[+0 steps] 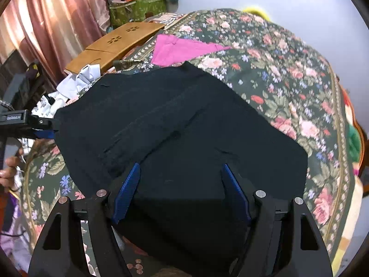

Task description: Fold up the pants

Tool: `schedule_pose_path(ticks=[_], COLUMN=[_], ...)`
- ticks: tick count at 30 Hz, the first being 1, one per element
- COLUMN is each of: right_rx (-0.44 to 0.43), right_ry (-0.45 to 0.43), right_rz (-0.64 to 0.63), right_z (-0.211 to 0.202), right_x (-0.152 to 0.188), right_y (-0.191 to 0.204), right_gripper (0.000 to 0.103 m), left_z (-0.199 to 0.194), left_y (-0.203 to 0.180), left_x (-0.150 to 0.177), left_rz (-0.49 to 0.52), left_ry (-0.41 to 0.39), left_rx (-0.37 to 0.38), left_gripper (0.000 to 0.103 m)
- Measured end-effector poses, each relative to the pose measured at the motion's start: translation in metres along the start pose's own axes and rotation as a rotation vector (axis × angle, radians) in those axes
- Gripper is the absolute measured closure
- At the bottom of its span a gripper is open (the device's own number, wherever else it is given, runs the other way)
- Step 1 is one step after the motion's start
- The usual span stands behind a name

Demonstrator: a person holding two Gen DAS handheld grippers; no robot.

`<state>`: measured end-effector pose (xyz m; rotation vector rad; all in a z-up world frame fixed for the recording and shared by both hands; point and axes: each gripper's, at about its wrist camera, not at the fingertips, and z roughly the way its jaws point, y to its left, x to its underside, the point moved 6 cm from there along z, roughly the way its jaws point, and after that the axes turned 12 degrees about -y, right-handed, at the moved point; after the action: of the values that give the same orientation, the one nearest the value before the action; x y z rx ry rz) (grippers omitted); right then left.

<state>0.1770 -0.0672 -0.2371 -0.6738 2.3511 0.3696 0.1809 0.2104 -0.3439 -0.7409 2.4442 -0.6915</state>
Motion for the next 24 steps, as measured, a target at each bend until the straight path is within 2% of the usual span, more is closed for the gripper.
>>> schedule_pose_path(ticks=[2, 5, 9, 11, 13, 14, 16, 17, 18, 19, 24], right_rx=[-0.004, -0.013, -0.03, -0.035, -0.037, -0.037, -0.038, -0.038, -0.04, -0.042, -0.035], right_ry=[-0.001, 0.0, -0.002, -0.005, -0.008, -0.009, -0.015, -0.018, -0.021, -0.022, -0.055], right_rz=[-0.004, 0.003, 0.018, 0.025, 0.031, 0.034, 0.047, 0.054, 0.064, 0.081, 0.157], right_z=[0.001, 0.001, 0.002, 0.002, 0.002, 0.002, 0.0, -0.001, -0.002, -0.004, -0.029], right_x=[0.001, 0.001, 0.002, 0.003, 0.002, 0.002, 0.002, 0.002, 0.001, 0.001, 0.004], right_y=[0.003, 0.004, 0.003, 0.002, 0.001, 0.001, -0.001, -0.002, -0.003, -0.005, -0.021], right_gripper=[0.033, 0.033, 0.032, 0.032, 0.032, 0.032, 0.032, 0.033, 0.032, 0.032, 0.032], left_z=[0.004, 0.014, 0.029, 0.036, 0.04, 0.042, 0.044, 0.041, 0.037, 0.031, -0.008], left_y=[0.004, 0.01, 0.01, 0.005, 0.003, 0.001, -0.003, -0.007, -0.01, -0.013, -0.046], left_x=[-0.005, -0.015, -0.03, -0.035, -0.039, -0.04, -0.042, -0.042, -0.043, -0.045, -0.056], left_rz=[-0.054, -0.122, -0.131, -0.081, -0.023, 0.028, 0.073, 0.099, 0.134, 0.18, 0.373], left_ry=[0.008, 0.02, 0.028, 0.022, 0.007, -0.007, -0.023, -0.045, -0.075, -0.11, -0.272], left_rx=[0.067, 0.128, 0.134, 0.094, 0.015, -0.044, -0.074, -0.089, -0.122, -0.165, -0.285], left_gripper=[0.002, 0.002, 0.002, 0.005, 0.029, 0.037, 0.054, 0.057, 0.069, 0.074, 0.082])
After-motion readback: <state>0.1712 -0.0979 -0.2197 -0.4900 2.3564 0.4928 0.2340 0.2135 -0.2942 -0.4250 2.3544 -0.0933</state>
